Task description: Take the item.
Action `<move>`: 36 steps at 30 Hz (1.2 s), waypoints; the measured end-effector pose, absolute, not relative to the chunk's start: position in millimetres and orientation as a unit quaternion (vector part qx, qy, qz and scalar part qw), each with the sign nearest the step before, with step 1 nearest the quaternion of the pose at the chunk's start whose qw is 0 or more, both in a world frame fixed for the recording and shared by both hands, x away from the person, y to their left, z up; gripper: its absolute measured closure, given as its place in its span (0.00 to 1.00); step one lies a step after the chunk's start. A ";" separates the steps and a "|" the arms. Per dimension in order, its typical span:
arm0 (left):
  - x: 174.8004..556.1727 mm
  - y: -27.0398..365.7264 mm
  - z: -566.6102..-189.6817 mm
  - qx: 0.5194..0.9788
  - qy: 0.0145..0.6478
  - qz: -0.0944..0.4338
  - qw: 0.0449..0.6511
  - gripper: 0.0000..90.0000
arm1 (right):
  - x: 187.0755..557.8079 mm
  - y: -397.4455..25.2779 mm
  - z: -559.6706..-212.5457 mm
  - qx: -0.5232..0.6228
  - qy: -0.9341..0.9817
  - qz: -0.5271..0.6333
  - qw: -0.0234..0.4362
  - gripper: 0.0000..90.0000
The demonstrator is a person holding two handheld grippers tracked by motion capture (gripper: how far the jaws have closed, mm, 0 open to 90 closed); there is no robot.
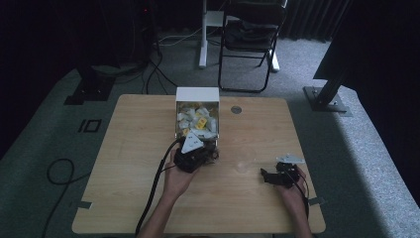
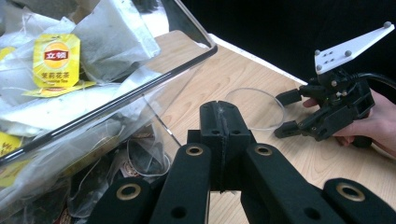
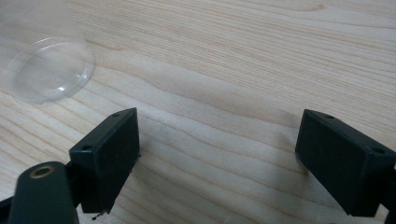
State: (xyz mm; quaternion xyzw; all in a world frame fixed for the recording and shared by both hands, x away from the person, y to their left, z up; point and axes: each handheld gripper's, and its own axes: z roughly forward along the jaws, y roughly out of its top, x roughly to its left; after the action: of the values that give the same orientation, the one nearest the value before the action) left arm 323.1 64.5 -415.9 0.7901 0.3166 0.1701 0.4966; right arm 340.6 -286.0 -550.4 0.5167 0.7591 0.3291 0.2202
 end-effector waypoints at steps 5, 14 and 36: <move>323.7 59.8 -414.7 0.790 0.314 0.168 0.499 1.00 | 340.6 -286.1 -550.4 0.516 0.759 0.329 0.221 0.15; 326.4 50.4 -413.7 0.793 0.309 0.165 0.499 1.00 | 340.6 -286.1 -550.3 0.516 0.760 0.329 0.220 0.15; 331.7 26.4 -406.9 0.794 0.299 0.161 0.505 1.00 | 340.6 -285.9 -550.3 0.517 0.759 0.329 0.220 0.15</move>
State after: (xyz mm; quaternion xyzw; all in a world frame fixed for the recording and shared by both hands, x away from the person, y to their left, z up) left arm 331.7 26.4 -406.9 0.7936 0.2987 0.1612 0.5049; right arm 340.6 -285.9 -550.3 0.5171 0.7588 0.3292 0.2200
